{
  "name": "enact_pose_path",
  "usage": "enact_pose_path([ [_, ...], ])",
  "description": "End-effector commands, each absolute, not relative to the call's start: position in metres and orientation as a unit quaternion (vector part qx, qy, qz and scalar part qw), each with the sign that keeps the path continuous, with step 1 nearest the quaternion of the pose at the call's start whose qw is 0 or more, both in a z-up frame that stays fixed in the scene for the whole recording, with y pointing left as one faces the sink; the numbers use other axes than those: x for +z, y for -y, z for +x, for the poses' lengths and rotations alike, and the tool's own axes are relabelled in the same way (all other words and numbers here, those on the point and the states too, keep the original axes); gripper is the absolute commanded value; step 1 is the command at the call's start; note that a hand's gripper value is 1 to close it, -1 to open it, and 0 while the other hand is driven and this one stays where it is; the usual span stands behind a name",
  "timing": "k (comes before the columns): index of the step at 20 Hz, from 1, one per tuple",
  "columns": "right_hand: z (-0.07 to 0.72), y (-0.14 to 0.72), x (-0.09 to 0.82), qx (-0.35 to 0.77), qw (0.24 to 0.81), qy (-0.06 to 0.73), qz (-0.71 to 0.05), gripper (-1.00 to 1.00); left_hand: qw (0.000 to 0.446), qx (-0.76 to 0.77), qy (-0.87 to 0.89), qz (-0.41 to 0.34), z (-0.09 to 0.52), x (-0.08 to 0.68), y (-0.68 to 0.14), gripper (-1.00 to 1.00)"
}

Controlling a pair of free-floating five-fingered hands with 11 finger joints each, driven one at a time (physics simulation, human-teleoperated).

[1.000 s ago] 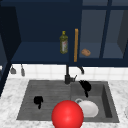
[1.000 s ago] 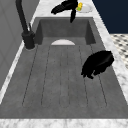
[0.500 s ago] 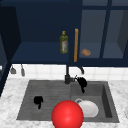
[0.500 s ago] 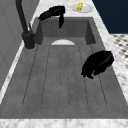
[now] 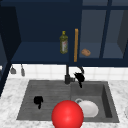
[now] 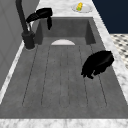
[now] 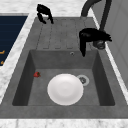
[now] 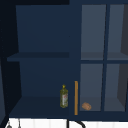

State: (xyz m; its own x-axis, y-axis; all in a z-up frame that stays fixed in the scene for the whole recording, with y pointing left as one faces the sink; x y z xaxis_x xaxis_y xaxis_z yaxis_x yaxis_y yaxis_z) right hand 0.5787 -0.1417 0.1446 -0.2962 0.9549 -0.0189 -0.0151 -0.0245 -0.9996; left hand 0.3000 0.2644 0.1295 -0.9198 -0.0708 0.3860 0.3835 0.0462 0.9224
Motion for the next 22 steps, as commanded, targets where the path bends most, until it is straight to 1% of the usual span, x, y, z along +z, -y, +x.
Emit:
enact_pose_path([
  [1,0.609,0.136,0.134,0.593,0.430,0.544,-0.408,-1.00,0.167,-0.682,0.704,-0.111,0.300,0.130,-0.264,0.00],
  [8,0.656,0.126,0.105,0.598,0.430,0.534,-0.414,-1.00,0.167,-0.682,0.704,-0.111,0.300,0.130,-0.264,0.00],
  [15,0.655,0.140,0.097,0.579,0.419,0.577,-0.397,-1.00,0.167,-0.682,0.704,-0.111,0.300,0.130,-0.264,0.00],
  [19,0.630,0.117,0.107,0.568,0.387,0.582,-0.435,-1.00,0.167,-0.682,0.704,-0.111,0.300,0.130,-0.264,0.00],
  [22,0.619,0.113,0.119,0.560,0.387,0.578,-0.450,-1.00,0.167,-0.682,0.704,-0.111,0.300,0.130,-0.264,0.00],
])
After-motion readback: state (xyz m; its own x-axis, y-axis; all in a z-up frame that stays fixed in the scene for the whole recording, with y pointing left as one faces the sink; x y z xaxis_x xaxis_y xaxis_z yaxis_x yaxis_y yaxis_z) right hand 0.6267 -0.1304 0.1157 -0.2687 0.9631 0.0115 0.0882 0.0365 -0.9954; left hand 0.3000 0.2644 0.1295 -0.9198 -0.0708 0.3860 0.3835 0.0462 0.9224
